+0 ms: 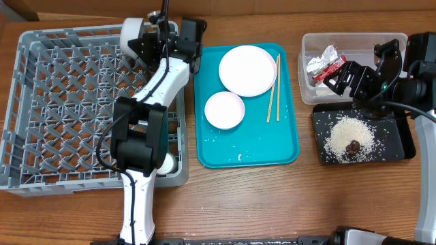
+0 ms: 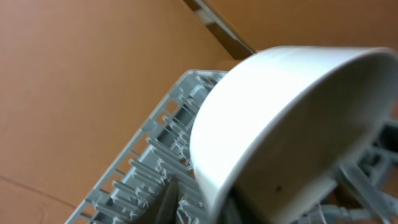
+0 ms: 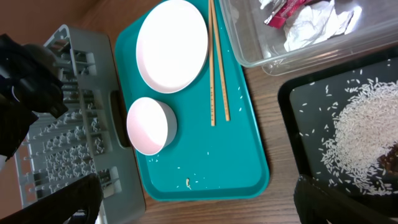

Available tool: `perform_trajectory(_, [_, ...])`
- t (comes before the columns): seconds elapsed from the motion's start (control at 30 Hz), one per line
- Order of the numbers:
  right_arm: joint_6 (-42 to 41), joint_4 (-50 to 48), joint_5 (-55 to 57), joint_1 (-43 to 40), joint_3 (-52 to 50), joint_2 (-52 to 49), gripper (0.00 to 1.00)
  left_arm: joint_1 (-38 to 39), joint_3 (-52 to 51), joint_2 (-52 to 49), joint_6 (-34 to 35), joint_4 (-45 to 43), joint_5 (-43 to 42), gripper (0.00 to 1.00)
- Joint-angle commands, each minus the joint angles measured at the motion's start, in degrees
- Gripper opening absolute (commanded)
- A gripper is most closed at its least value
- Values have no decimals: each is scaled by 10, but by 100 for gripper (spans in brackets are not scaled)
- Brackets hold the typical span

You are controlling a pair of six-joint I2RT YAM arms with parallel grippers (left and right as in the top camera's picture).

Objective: Sort waste into correct bins and load items into the dishwasher
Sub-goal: 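Carry the bowl to the back of the rack and release it, then reach the left gripper to the pink bowl and grasp its rim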

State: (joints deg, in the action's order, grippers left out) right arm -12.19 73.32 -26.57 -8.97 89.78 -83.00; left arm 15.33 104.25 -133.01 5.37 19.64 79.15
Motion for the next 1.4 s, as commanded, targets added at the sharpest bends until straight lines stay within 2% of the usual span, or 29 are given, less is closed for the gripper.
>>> perform_trajectory(0.0, [2, -1, 2, -2, 3, -2, 100, 9, 5, -8, 2, 27, -42, 37])
perform_trajectory(0.07, [2, -1, 2, -2, 3, -2, 100, 15, 5, -8, 2, 47, -60, 54])
perform_trajectory(0.1, [2, -1, 2, -2, 3, -2, 100, 16, 5, -8, 2, 51, -68, 59])
perform_trajectory(0.4, [2, -1, 2, -2, 3, -2, 100, 43, 14, 6, -37, 57, -93, 83])
perform_trajectory(0.53, [3, -1, 2, -2, 3, -2, 100, 61, 18, 29, -77, 57, -136, 91])
perform_trajectory(0.67, [3, -1, 2, -2, 3, -2, 100, 74, 18, 66, -80, 64, -183, 99])
perform_trajectory(0.8, [2, -1, 2, -2, 3, -2, 100, 83, 18, 122, -68, 101, -287, 100])
perform_trajectory(0.87, [2, -1, 2, -2, 3, -2, 100, 87, 18, 160, -44, 138, -379, 100])
perform_trajectory(0.97, [3, -1, 2, -2, 3, -2, 100, 89, 18, 212, -19, 203, -552, 89])
perform_trajectory(1.03, [2, -1, 2, -2, 3, -2, 100, 89, 18, 240, 10, 255, -667, 85])
perform_trajectory(1.13, [2, -1, 2, -2, 3, -2, 100, 89, 18, 256, 51, 328, -781, 84])
perform_trajectory(1.23, [2, -1, 2, -2, 3, -2, 100, 93, 13, 249, 80, 375, -828, 84])
perform_trajectory(1.37, [3, -1, 2, -2, 3, -2, 100, 102, -7, 229, 80, 396, -833, 86])
